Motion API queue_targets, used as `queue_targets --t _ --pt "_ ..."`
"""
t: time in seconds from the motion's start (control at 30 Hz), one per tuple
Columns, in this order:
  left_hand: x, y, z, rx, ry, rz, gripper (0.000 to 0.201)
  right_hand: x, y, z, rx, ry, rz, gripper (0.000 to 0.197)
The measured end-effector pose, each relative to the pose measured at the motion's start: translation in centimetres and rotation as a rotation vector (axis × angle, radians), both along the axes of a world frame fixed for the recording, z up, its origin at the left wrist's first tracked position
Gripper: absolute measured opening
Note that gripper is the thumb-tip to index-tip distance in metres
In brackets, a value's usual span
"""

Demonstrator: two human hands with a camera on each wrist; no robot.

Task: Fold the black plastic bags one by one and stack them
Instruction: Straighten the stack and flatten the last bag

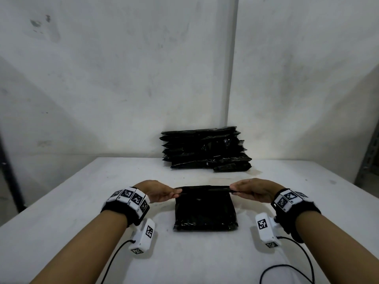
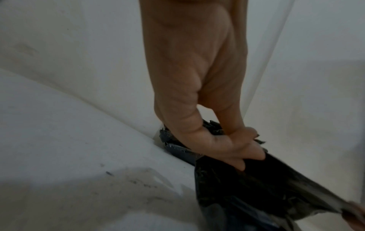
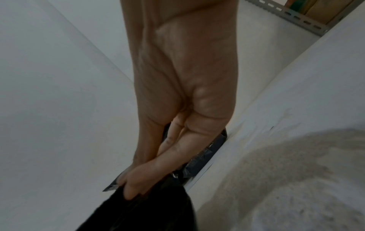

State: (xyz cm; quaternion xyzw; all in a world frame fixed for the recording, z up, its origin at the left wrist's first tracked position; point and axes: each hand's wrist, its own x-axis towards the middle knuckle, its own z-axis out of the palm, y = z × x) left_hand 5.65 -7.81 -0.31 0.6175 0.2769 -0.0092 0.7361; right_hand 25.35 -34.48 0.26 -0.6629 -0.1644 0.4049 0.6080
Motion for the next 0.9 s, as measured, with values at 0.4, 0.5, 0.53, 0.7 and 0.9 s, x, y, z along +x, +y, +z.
queue_targets --t 0.4,0.5,0.53,0.7,0.9 --pt "-0.8 0.2 -1.2 0.334 0.276 -0.136 0.063 -0.9 -0.4 -1.5 -0.396 -0.055 0.112 0.006" --pt "-0.5 0.7 -1.8 0.428 0.312 -0.204 0.070 -1.2 0.0 -1.6 -0.451 -0.094 0.122 0.007" --pt "-0.3 0.9 -2.1 0.430 0.320 -0.204 0.070 -1.1 0.0 -1.7 -0.470 -0.107 0.124 0.009" --pt "0.1 0.9 -3.4 0.565 0.333 -0.228 0.071 -1.2 0.1 -1.8 -0.547 -0.121 0.143 0.017" --pt "-0.6 -1.8 -1.6 0.977 0.192 -0.238 0.062 -1.5 0.5 -2.1 -0.567 -0.134 0.144 0.011"
